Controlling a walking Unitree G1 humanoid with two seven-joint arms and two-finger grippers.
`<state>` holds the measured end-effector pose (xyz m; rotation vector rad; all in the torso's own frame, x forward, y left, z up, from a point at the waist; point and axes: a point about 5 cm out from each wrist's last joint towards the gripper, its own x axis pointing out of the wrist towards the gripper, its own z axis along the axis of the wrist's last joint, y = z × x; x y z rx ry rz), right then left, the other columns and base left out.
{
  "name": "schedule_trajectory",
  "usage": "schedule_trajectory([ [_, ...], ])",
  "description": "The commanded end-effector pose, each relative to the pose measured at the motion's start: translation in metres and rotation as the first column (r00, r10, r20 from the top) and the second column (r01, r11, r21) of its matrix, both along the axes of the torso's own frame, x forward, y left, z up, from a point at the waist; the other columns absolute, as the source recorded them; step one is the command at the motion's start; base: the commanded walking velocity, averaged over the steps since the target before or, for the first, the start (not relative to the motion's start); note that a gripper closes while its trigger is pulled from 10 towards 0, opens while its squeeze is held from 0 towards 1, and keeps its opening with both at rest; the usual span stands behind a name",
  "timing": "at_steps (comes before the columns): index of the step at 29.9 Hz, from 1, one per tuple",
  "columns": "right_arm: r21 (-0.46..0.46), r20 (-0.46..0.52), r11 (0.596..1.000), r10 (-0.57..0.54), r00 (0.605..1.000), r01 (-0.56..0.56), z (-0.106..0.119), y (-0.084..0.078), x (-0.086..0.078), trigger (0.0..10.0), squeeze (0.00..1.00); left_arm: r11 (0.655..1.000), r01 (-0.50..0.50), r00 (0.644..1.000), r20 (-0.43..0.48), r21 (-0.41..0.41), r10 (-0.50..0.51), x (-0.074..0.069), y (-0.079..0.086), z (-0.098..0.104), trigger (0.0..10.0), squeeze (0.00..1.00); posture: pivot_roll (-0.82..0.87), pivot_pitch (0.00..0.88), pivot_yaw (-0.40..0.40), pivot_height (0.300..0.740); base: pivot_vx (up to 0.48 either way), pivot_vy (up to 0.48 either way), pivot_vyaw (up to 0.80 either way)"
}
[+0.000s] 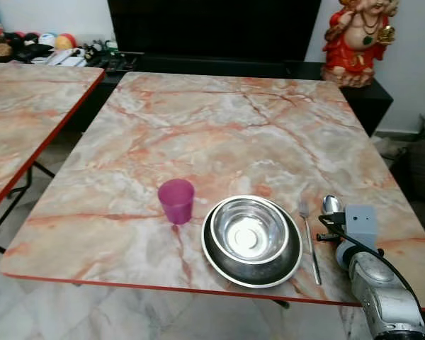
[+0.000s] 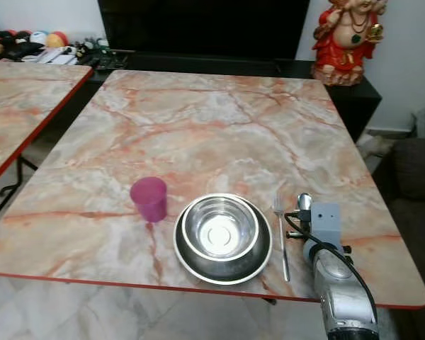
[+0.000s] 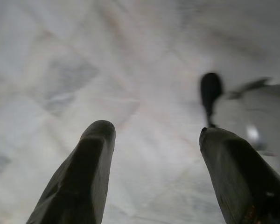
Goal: Setting the table
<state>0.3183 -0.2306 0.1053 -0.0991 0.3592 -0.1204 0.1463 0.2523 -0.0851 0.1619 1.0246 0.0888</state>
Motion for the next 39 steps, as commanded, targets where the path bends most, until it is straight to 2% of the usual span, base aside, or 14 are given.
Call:
schedule_trajectory([
  [1,0.006,-0.014,1.0,-0.004,1.0,0.004,-0.004,0.0,-0.001,10.0,0.0,1.0,0.003,0.999,-0.038,-0.03,-0.004,-0.009,-0.008,-0.006,10.0,0.0,-0.06,0.135,-0.017,0.74,0.0,0.0,0.0],
  [4,0.006,-0.014,1.0,-0.004,1.0,0.004,-0.005,0.0,-0.001,10.0,0.0,1.0,0.003,0.999,-0.038,-0.031,-0.005,-0.009,-0.008,-0.006,10.0,0.0,-0.06,0.135,-0.017,0.74,0.0,0.0,0.0],
  [5,0.011,-0.016,1.0,-0.001,1.0,0.002,-0.006,0.0,-0.001,10.0,0.15,0.999,0.009,1.0,-0.026,-0.037,-0.01,-0.005,-0.01,-0.005,10.0,0.0,-0.06,0.135,-0.019,0.74,0.0,0.0,0.0],
  [6,0.014,-0.018,1.0,0.001,1.0,0.0,-0.006,0.001,-0.002,10.0,0.15,0.999,0.012,1.0,-0.017,-0.04,-0.013,-0.002,-0.012,-0.004,10.0,0.0,-0.06,0.135,-0.019,0.74,0.0,0.0,0.0],
  [7,0.019,-0.021,1.0,0.003,1.0,-0.003,-0.007,0.002,-0.002,10.0,0.69,0.999,0.015,1.0,-0.008,-0.042,-0.016,0.002,-0.014,-0.003,10.0,0.0,-0.06,0.135,-0.019,0.74,0.0,0.0,0.0],
  [12,0.018,-0.025,1.0,0.003,1.0,-0.003,-0.008,0.002,-0.002,10.0,0.69,0.999,0.013,1.0,0.0,-0.04,-0.013,0.004,-0.014,-0.003,10.0,0.0,-0.06,0.135,-0.019,0.74,0.0,0.0,0.0],
  [13,0.016,-0.028,1.0,0.002,1.0,-0.002,-0.009,0.002,-0.002,10.0,0.48,0.999,0.012,1.0,0.011,-0.037,-0.012,0.006,-0.014,-0.001,10.0,0.0,-0.06,0.135,-0.019,0.74,0.0,0.0,0.0],
  [14,0.015,-0.028,1.0,0.001,1.0,-0.001,-0.009,0.002,-0.002,10.0,0.48,0.999,0.012,1.0,0.014,-0.037,-0.012,0.007,-0.013,-0.001,10.0,0.0,-0.06,0.135,-0.019,0.74,0.0,0.0,0.0],
  [15,0.015,-0.029,1.0,0.0,1.0,0.0,-0.009,0.002,-0.002,10.0,0.26,0.999,0.013,1.0,0.016,-0.037,-0.012,0.008,-0.013,-0.001,10.0,0.0,-0.06,0.135,-0.019,0.74,0.0,0.0,0.0],
  [16,0.014,-0.029,1.0,0.0,1.0,0.0,-0.009,0.002,-0.002,10.0,0.24,0.999,0.014,1.0,0.019,-0.037,-0.013,0.008,-0.012,0.0,10.0,0.0,-0.05,0.133,-0.02,0.74,0.0,0.0,0.0],
  [29,0.015,-0.049,1.0,-0.001,0.999,0.001,-0.012,0.003,-0.003,10.0,0.24,0.998,0.029,0.999,0.043,-0.051,-0.027,0.015,-0.015,0.002,10.0,0.0,-0.06,0.133,-0.021,0.74,0.0,0.0,0.0],
  [30,0.015,-0.05,1.0,-0.001,0.999,0.002,-0.012,0.003,-0.003,10.0,0.12,0.998,0.03,0.999,0.044,-0.052,-0.028,0.016,-0.015,0.002,10.0,0.0,-0.06,0.134,-0.021,0.74,0.0,0.0,0.0],
  [32,0.012,-0.046,1.0,-0.001,0.999,0.002,-0.011,0.003,-0.003,10.0,0.0,0.998,0.032,0.998,0.047,-0.053,-0.029,0.016,-0.015,0.003,10.0,0.0,-0.06,0.134,-0.021,0.74,0.0,0.0,0.0],
  [39,0.017,-0.016,1.0,0.004,1.0,-0.004,-0.003,0.004,-0.001,10.0,0.0,0.998,0.037,0.998,0.053,-0.057,-0.034,0.019,-0.017,0.004,10.0,0.0,-0.06,0.132,-0.022,0.74,0.0,0.0,0.0],
])
